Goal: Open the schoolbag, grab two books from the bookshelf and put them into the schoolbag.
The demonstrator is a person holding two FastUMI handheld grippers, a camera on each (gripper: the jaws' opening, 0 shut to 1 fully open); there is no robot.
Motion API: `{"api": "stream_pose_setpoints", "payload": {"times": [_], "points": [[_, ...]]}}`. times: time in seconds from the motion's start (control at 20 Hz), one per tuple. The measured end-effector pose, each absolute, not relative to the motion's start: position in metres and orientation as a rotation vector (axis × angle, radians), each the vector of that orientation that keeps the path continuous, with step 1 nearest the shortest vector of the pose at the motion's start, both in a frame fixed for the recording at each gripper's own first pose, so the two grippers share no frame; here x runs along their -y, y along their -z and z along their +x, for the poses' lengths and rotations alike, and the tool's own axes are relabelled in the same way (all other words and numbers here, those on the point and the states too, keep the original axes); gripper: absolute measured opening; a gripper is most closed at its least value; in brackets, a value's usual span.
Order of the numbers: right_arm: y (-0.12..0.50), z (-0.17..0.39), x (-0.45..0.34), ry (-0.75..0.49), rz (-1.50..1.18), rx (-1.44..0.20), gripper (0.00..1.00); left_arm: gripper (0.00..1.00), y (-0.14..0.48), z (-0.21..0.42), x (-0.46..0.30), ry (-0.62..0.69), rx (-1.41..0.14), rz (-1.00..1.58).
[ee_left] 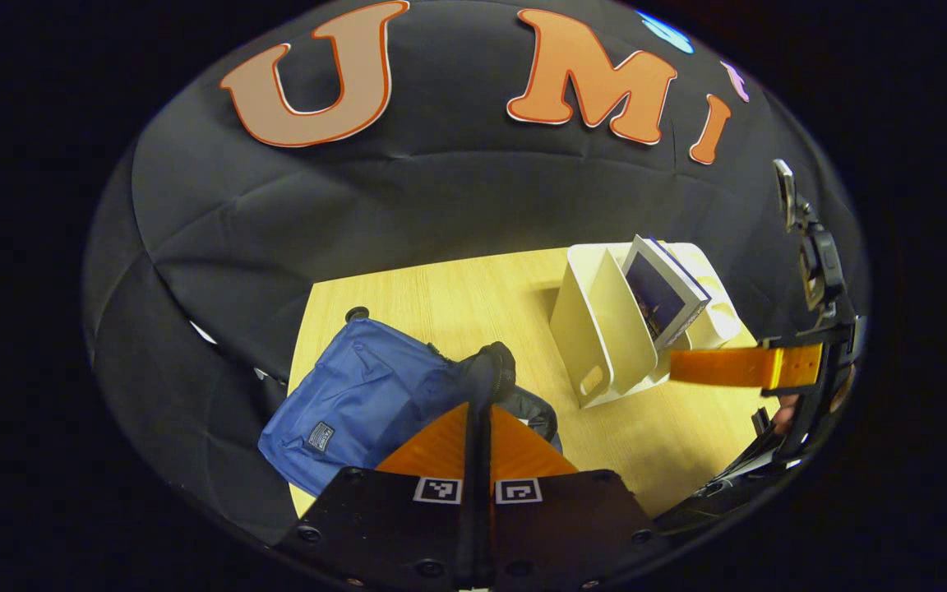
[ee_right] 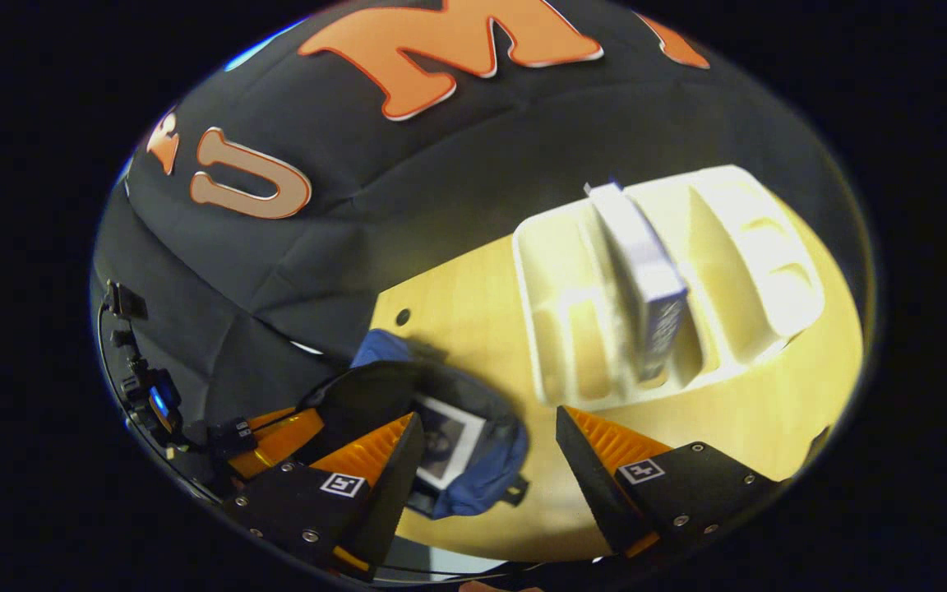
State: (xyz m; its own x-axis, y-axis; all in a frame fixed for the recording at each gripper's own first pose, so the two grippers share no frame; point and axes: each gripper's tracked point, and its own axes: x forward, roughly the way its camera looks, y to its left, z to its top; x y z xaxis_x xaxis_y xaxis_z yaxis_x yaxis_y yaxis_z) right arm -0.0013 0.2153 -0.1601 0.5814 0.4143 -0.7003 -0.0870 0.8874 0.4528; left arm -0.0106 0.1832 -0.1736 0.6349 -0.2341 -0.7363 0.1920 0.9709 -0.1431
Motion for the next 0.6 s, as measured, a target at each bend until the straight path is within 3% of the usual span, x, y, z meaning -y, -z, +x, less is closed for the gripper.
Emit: {"api": "stream_pose_setpoints", "payload": {"times": [0.35,0.6], "points": [[0.130,0.030,-0.146,-0.174,0.109,-0.888,0.95,0.01,0.178,-0.012,-0.181,0.236,-0.847,-0.075],[0.130,0.058,-0.127,-0.157,0.036,-0.961,0.96,0.01,0.177,-0.012,-0.181,0.238,-0.835,-0.082]]}}
